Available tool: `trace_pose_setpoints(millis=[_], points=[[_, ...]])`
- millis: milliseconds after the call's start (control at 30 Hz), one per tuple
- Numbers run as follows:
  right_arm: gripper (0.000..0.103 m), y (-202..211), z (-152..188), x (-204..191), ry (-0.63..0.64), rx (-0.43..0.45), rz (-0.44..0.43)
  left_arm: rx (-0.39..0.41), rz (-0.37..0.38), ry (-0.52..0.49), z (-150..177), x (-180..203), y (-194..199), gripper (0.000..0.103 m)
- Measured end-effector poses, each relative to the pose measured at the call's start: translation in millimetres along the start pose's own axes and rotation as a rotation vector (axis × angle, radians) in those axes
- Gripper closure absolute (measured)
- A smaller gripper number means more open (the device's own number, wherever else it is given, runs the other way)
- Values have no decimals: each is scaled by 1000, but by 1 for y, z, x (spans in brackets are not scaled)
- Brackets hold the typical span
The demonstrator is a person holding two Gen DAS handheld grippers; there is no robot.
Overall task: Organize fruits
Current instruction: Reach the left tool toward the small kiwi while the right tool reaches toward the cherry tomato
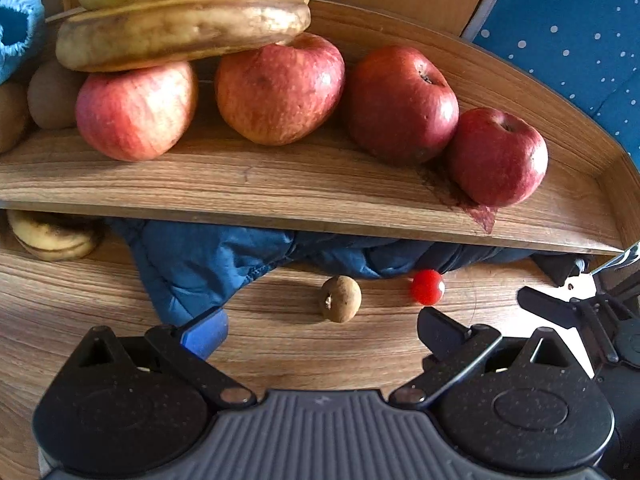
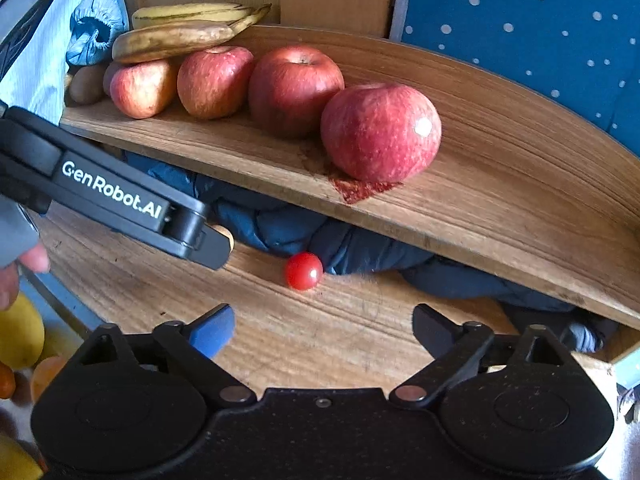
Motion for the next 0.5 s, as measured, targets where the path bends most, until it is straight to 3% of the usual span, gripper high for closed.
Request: trace_pose_setpoints(millis=[333,400,500], points=[[33,-15,-4,-2,8,13,-44,18,24,22,-5,6,-5,2],[41,-17,-5,-3,6,17,-51,20,20,15,-6,7,-5,4],[44,-20,-5,-5,3,13,-56,21,23,7,-7,10,-6,9]])
Point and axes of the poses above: each gripper's, at about its wrist camera, not at the fingertips, and y roughly against the way its jaws point, x to its right, z to its underside, the point moved 8 cm from there along -y, roughly the way its jaws point, and after that the axes turned 8 degrees about y, right-handed, at the moved point
